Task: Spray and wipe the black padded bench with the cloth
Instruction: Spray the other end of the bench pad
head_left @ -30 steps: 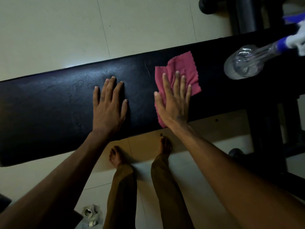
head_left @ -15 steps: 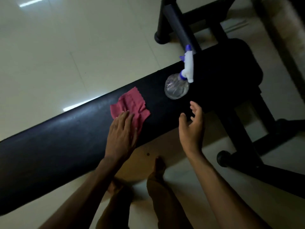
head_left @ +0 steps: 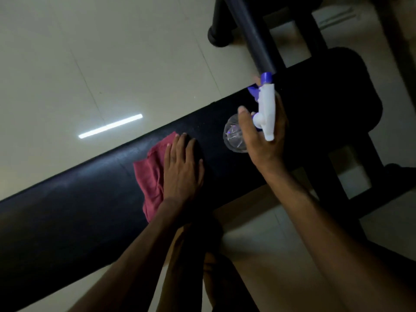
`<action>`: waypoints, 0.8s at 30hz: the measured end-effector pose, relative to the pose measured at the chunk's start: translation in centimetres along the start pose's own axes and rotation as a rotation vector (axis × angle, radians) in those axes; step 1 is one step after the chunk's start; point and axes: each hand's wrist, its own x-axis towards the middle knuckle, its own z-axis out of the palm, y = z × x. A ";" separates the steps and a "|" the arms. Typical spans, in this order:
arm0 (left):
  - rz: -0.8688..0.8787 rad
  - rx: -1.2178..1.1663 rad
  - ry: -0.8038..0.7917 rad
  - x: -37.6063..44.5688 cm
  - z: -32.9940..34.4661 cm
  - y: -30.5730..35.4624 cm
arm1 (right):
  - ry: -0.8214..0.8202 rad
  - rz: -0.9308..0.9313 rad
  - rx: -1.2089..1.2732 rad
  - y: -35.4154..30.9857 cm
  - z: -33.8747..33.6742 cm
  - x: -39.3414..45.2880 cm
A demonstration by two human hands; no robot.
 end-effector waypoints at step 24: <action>-0.099 0.086 -0.016 0.0 0.7 2.3 | -0.550 0.744 0.172 1.8 -9.6 -10.5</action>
